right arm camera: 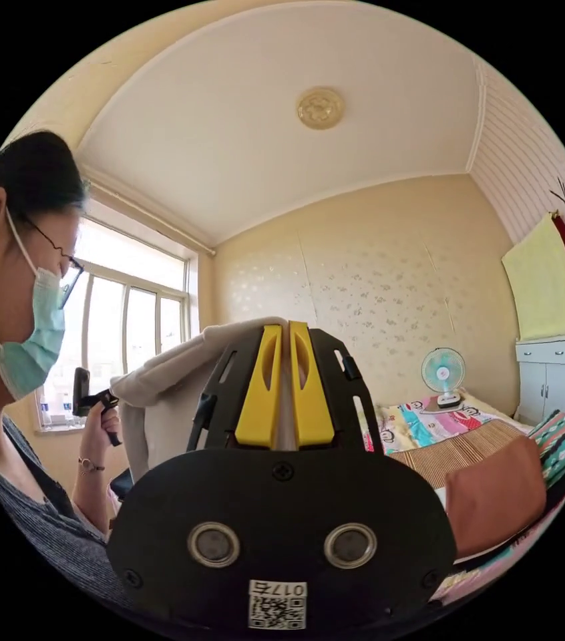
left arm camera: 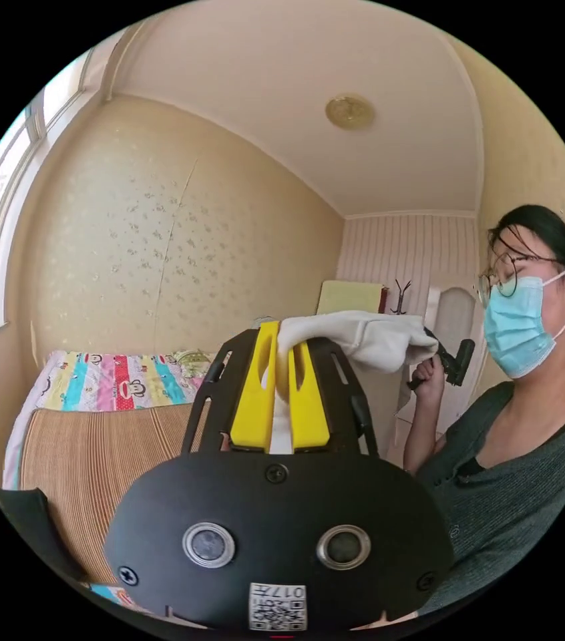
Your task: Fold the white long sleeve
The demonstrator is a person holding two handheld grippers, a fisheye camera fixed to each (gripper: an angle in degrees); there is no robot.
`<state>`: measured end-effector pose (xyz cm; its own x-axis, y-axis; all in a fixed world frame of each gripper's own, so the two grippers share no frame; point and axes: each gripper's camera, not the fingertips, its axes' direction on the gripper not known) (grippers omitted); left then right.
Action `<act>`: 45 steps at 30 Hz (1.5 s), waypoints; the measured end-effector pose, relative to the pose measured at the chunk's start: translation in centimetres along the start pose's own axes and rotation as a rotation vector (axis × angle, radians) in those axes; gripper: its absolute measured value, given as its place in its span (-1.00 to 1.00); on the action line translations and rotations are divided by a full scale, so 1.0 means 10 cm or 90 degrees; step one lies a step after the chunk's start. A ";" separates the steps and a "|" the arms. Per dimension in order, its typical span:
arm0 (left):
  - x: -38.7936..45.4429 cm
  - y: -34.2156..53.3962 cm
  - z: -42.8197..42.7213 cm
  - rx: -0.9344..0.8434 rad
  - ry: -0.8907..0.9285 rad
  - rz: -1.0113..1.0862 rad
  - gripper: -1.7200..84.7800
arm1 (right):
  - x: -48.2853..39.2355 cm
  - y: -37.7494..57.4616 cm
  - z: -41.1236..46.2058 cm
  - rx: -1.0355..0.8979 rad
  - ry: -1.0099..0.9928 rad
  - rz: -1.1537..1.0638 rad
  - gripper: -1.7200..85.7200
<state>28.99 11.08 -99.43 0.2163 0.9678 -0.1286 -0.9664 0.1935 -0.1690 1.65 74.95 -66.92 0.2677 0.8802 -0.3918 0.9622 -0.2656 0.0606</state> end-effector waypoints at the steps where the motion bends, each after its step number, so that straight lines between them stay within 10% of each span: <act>1: -0.30 -0.18 0.32 -0.036 0.009 -0.027 -0.96 | 0.10 -0.03 0.31 -0.041 0.014 0.010 -0.89; 10: -2.97 0.95 2.23 -0.265 -0.118 -0.423 -0.86 | 1.82 1.41 4.56 -0.670 -0.014 0.269 -0.86; 13: -2.89 1.86 2.06 -0.276 -0.104 -0.408 -0.89 | 1.68 2.38 4.46 -0.641 -0.247 0.277 -0.91; 24: -1.86 4.02 1.35 -0.449 -0.233 -0.435 -0.75 | 0.77 5.56 3.76 -0.949 -0.070 0.187 -0.91; 29: -1.92 3.83 1.45 -0.591 -0.211 -0.345 -0.90 | 0.52 5.76 3.52 -0.821 -0.048 0.149 -0.92; 33: -2.60 3.30 0.34 -0.194 0.067 -0.471 -0.96 | 0.46 5.79 3.68 -0.869 -0.069 0.120 -0.92; 39: -2.65 3.49 -1.84 0.339 -0.196 -0.605 -0.97 | 0.51 5.87 3.69 -0.887 -0.144 0.124 -0.93; 45: -2.12 3.84 -1.65 0.098 -0.300 -0.591 -0.91 | 0.70 6.03 3.39 -0.798 -0.158 0.249 -0.94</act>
<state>-10.43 -4.69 -119.31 0.8369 0.3871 0.3870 -0.4633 0.8775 0.1242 59.78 51.74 -97.12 0.6477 0.6993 -0.3025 0.2565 0.1737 0.9508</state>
